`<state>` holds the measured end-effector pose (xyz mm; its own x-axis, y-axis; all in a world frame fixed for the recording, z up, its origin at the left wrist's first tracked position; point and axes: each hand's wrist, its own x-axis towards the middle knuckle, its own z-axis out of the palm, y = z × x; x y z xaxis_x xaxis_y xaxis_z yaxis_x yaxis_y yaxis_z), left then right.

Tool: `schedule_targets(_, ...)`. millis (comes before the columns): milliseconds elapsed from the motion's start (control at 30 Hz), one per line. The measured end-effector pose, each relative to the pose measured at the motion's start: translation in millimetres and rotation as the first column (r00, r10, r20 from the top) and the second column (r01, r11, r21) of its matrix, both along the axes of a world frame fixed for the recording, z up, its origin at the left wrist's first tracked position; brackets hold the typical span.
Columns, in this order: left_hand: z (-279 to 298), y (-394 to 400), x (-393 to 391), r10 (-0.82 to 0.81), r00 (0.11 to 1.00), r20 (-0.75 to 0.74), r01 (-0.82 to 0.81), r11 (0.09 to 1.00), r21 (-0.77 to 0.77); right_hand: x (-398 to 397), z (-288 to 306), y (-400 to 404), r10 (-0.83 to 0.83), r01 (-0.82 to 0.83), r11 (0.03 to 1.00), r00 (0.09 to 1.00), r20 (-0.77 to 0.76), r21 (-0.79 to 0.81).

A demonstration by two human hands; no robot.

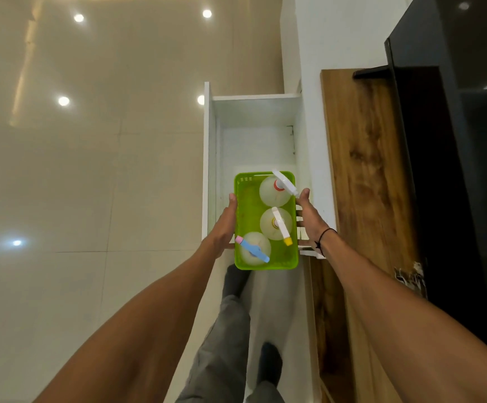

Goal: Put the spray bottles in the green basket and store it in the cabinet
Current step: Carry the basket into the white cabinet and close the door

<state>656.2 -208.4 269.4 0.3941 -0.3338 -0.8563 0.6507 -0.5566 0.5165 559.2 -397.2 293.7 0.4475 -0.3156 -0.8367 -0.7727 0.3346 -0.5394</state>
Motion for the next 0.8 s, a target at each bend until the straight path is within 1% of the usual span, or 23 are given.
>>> schedule_targets(133, -11.6, -20.5, 30.8, 0.01, 1.0, -0.007, -0.01, 1.0, -0.006, 27.5, -11.0, -20.6, -0.026, 0.029, 0.999, 0.999, -0.047, 0.044)
schedule_targets(300, -39.0, -48.3, 67.7, -0.003, 1.0, -0.008, 0.003, 1.0, 0.026, 64.0, -38.0, -46.0, -0.026, 0.028, 0.999, 0.998, -0.06, 0.035)
schedule_targets(467, -81.4, -68.5, 97.0, 0.003, 1.0, -0.012, -0.003, 1.0, 0.026, 90.7, -84.0, -62.9, -0.044, 0.047, 0.998, 0.997, -0.065, 0.036)
schedule_targets(667, -140.2, -69.1, 115.2, 0.016, 0.999, -0.043, -0.013, 0.998, 0.068, 103.8, -145.9, -63.6, -0.062, 0.069, 0.995, 0.994, -0.094, 0.072)
schedule_targets(800, -164.3, -67.8, 118.1, 0.02, 0.998, -0.06, -0.014, 0.995, 0.096, 109.4, -175.6, -58.8, -0.058, 0.067, 0.995, 0.992, -0.11, 0.079)
